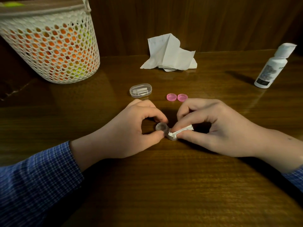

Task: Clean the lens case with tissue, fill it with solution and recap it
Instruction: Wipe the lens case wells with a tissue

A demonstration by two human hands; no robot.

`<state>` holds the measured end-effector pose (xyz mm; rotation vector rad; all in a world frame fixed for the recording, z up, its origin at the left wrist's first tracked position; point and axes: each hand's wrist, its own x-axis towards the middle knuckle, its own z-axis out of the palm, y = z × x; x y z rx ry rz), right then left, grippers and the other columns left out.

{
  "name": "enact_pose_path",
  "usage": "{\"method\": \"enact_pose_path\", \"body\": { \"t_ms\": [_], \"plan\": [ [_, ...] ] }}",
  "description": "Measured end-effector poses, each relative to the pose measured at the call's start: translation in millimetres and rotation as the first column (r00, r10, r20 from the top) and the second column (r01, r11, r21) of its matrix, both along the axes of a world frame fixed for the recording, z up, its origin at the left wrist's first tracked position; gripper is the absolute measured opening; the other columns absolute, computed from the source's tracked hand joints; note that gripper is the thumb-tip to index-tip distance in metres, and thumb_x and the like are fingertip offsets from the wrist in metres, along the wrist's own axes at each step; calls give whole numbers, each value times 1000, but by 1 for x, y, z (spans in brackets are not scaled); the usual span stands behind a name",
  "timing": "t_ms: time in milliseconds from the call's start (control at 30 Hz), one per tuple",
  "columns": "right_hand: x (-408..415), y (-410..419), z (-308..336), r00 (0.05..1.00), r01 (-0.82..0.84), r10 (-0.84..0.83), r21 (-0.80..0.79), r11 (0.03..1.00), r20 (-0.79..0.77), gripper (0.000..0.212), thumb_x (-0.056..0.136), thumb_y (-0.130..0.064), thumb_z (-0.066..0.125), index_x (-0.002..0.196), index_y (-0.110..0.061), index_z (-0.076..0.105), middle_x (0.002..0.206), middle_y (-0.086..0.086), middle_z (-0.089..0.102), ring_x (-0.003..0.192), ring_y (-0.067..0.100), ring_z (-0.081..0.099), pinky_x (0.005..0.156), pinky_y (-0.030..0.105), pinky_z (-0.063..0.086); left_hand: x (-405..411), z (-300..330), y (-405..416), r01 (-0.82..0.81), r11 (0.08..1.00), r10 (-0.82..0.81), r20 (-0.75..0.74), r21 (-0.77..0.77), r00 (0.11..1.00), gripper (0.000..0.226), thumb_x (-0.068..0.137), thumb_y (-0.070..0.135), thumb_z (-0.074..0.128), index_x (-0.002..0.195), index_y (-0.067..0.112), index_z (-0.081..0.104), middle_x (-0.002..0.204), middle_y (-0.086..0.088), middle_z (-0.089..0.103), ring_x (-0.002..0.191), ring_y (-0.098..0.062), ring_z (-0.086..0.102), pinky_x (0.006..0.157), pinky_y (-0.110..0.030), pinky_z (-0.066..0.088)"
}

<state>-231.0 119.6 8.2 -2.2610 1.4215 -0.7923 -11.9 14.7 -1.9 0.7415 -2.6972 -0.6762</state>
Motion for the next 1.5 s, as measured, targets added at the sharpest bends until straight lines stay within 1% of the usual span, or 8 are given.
{"method": "enact_pose_path", "body": {
  "t_ms": [433, 567, 667, 767, 867, 1033, 1333, 1500],
  "plan": [
    [3, -2, 0, 995, -17, 29, 130, 991, -91, 19, 90, -33, 75, 108, -33, 80, 104, -16, 62, 102, 6, 63, 83, 21, 52, 0, 1, 2, -6, 1000, 6, 52, 7, 999, 30, 87, 49, 63, 118, 48, 65, 112, 26, 53, 115, 5, 44, 92, -17, 38],
    [5, 1, -3, 994, -3, 7, 37, 999, -106, 16, 91, -31, 73, 105, -29, 80, 101, -17, 59, 98, 7, 61, 80, 20, 49, -1, 4, 4, -38, 999, 37, 51, 23, 998, 35, 89, 43, 65, 124, 46, 60, 110, 27, 57, 114, 8, 47, 93, -17, 39],
    [3, 2, -1, 999, 35, -38, -133, 991, -20, 17, 91, -25, 72, 105, -22, 79, 100, -8, 62, 96, 12, 61, 83, 18, 47, -2, 9, 7, -144, 978, 161, -108, 150, 981, 43, 89, 36, 67, 130, 40, 57, 104, 22, 65, 107, 8, 58, 92, -18, 48],
    [3, 3, 3, 996, 86, -73, -305, 948, 52, 18, 91, -21, 71, 108, -18, 78, 100, -1, 62, 95, 15, 60, 78, 23, 50, -2, 15, 10, -76, 872, 229, -265, 484, 937, 28, 94, 33, 63, 122, 30, 66, 110, 17, 72, 105, -3, 68, 86, -20, 57],
    [6, 5, 2, 991, 82, -35, -374, 924, 132, 19, 92, -18, 71, 108, -11, 78, 97, 6, 63, 92, 19, 61, 73, 34, 53, -5, 13, 16, 155, 567, 206, -322, 809, 924, 31, 90, 21, 61, 116, 11, 72, 105, -3, 74, 95, -17, 71, 79, -30, 59],
    [11, 5, 2, 983, 60, 8, -363, 930, 184, 18, 90, -15, 72, 106, -9, 78, 94, 9, 63, 89, 23, 62, 72, 39, 53, -7, 10, 16, 365, 295, 202, -431, 883, 879, 23, 91, 10, 58, 109, 6, 73, 91, -6, 68, 81, -13, 67, 72, -25, 57],
    [11, 5, 3, 985, 52, -6, -257, 965, 175, 10, 93, -19, 74, 100, -15, 78, 95, 1, 62, 91, 20, 61, 76, 27, 51, -8, 9, 12, 335, 244, 204, -386, 910, 900, 32, 88, 19, 64, 114, 5, 74, 102, -11, 73, 92, -17, 71, 79, -25, 58],
    [8, 5, 3, 953, 52, -2, -159, 986, 302, 16, 94, -21, 70, 106, -16, 79, 98, 2, 65, 95, 23, 63, 81, 26, 52, -8, 9, 9, 346, 196, 236, -387, 917, 891, 32, 89, 18, 64, 117, 5, 73, 107, -10, 74, 95, -16, 72, 81, -26, 58]
  ]
}}
